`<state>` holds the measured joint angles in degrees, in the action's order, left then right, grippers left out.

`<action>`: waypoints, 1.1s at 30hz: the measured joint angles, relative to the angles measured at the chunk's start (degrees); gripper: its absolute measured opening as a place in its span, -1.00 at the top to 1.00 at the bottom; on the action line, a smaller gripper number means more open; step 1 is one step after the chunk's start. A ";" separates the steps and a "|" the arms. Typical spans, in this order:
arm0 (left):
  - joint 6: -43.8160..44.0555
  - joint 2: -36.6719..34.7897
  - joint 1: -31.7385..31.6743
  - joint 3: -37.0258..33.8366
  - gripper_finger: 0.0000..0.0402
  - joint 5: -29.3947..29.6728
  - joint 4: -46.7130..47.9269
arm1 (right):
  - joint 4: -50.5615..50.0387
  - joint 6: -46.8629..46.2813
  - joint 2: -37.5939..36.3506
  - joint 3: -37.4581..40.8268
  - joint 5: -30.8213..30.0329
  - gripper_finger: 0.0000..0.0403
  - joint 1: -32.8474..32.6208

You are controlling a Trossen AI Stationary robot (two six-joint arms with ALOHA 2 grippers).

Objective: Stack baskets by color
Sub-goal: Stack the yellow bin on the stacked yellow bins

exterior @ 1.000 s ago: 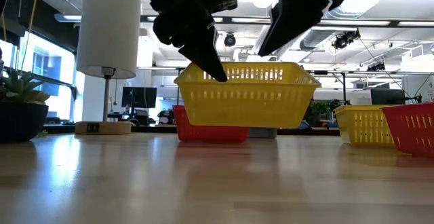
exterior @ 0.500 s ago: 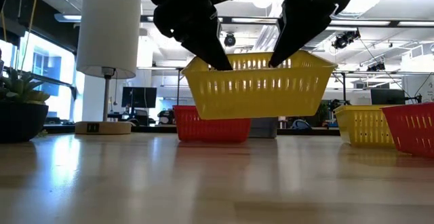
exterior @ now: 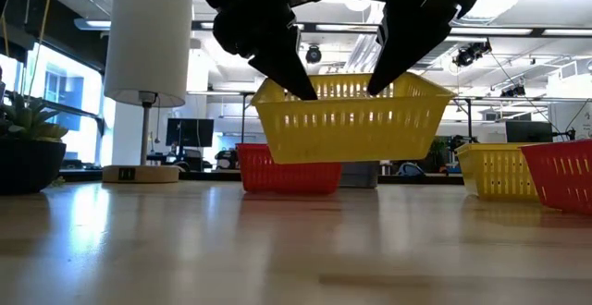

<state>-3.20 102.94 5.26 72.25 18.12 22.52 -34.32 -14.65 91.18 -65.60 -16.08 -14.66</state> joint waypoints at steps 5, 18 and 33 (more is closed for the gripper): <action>-0.04 0.00 0.00 0.00 0.99 0.25 0.02 | -0.10 -0.14 0.00 0.00 -0.42 0.99 0.00; -1.80 -0.04 0.00 0.00 0.52 -0.89 0.20 | -0.31 -0.59 -0.02 0.00 -2.58 1.00 0.13; -2.62 -4.12 0.17 0.09 0.41 0.31 2.06 | -4.50 -13.04 -0.11 0.00 -5.93 1.00 -3.82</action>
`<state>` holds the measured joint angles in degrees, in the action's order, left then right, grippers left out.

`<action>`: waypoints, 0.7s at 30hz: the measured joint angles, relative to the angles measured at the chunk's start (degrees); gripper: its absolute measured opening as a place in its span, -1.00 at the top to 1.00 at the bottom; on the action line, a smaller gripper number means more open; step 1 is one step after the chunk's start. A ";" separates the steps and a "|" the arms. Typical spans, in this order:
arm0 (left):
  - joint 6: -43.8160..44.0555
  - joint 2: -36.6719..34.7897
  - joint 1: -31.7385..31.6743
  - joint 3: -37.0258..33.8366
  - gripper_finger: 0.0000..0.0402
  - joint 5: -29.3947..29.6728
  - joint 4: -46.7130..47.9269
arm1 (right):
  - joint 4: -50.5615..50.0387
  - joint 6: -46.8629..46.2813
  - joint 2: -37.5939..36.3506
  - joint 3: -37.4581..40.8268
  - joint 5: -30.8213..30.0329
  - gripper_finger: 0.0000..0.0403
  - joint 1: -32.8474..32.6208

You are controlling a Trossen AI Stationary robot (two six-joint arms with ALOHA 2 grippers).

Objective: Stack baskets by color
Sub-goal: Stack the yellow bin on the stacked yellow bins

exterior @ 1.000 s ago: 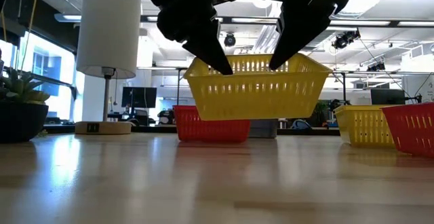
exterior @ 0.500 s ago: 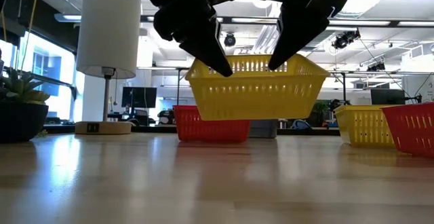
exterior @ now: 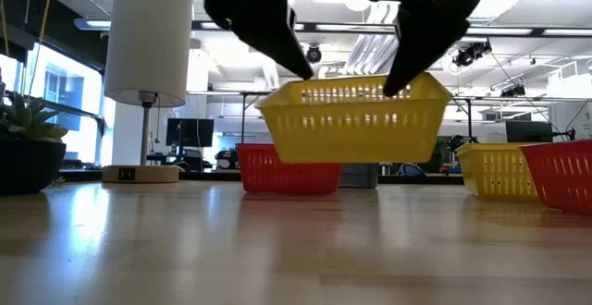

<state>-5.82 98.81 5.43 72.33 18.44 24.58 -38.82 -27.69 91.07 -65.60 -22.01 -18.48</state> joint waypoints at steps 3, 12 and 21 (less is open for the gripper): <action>-1.32 -0.91 0.11 -0.02 0.41 0.00 0.21 | -2.07 -4.19 0.00 0.00 -0.55 1.00 -1.19; -1.04 -3.93 0.94 -0.13 0.41 0.70 7.71 | -3.59 -10.17 0.00 0.00 -2.17 1.00 -5.38; 2.96 -8.26 3.11 -0.09 0.41 0.84 11.73 | -5.56 -12.58 0.00 0.00 -6.29 1.00 -9.13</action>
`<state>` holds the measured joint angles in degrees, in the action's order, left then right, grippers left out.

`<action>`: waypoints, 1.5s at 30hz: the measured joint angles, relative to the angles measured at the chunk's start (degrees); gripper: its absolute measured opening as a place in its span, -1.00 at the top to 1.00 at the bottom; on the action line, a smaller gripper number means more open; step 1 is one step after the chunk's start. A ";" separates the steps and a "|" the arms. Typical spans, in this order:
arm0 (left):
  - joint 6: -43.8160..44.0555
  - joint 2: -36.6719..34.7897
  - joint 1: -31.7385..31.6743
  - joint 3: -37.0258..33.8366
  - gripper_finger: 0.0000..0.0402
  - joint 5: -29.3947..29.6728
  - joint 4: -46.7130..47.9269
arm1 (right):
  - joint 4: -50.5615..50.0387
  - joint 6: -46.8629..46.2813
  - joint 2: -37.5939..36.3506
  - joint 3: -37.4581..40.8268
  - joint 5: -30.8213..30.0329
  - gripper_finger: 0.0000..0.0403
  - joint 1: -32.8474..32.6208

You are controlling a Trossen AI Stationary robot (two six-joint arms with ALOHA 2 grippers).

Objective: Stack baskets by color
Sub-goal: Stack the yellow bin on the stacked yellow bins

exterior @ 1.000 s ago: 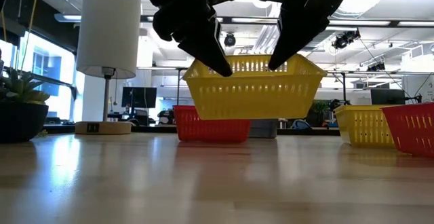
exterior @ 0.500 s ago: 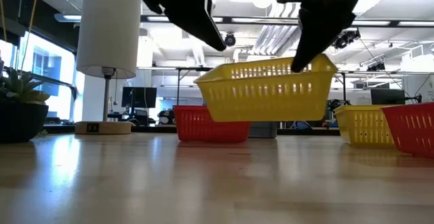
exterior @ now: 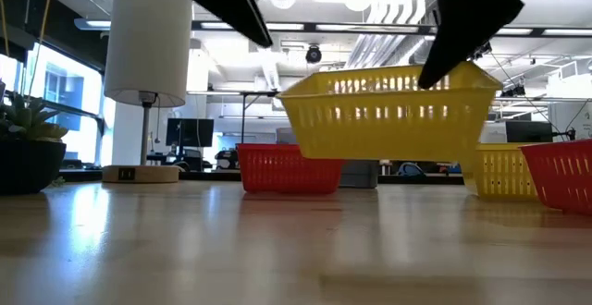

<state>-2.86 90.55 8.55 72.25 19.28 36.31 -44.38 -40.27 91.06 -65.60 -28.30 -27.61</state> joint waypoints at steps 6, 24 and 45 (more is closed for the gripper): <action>3.82 -3.44 1.72 -0.13 0.41 -0.01 2.37 | -5.25 0.21 -0.91 -0.01 -3.22 1.00 -0.93; 3.31 -5.17 -0.89 -0.20 0.41 4.54 4.17 | -27.30 -0.39 -11.21 -0.02 -9.34 1.00 -0.53; 2.23 -5.12 -10.55 -0.20 0.42 0.01 3.61 | -32.92 -4.92 -44.72 14.03 -5.15 1.00 -0.51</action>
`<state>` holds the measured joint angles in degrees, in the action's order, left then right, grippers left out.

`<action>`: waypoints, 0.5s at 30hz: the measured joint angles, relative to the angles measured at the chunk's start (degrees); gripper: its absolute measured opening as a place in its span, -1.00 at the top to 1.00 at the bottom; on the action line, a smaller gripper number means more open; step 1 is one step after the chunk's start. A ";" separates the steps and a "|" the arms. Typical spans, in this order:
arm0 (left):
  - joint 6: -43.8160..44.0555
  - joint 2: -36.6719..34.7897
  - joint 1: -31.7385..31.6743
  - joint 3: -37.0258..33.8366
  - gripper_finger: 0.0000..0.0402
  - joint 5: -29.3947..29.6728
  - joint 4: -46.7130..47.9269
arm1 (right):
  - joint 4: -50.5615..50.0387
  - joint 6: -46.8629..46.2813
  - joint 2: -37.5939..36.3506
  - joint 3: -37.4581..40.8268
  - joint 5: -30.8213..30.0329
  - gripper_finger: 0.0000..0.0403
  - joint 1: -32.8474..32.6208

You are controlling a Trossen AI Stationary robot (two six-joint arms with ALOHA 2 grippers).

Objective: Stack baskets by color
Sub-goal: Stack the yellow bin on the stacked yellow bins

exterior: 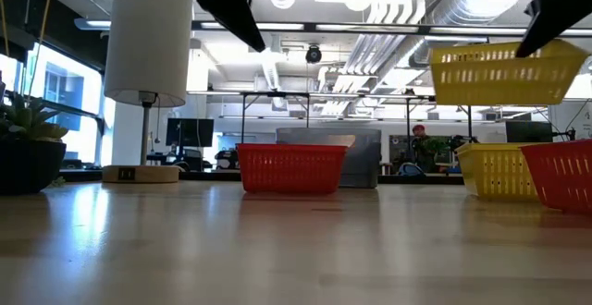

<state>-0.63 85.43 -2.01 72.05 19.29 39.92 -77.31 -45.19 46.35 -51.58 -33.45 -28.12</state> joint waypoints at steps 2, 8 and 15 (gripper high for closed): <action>0.03 0.00 -0.01 0.00 0.41 -0.24 -0.25 | -0.09 -0.75 -2.74 0.70 1.63 1.00 0.00; 0.40 0.02 0.15 0.00 0.42 -0.93 -0.41 | -0.05 -2.54 -8.82 4.79 5.21 1.00 0.00; 0.44 0.02 0.16 0.00 0.42 -2.64 -0.41 | 2.65 -2.25 -11.76 11.20 6.97 1.00 0.00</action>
<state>-0.19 85.45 -1.85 72.05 16.65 39.51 -74.66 -47.44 34.59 -40.38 -26.48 -28.12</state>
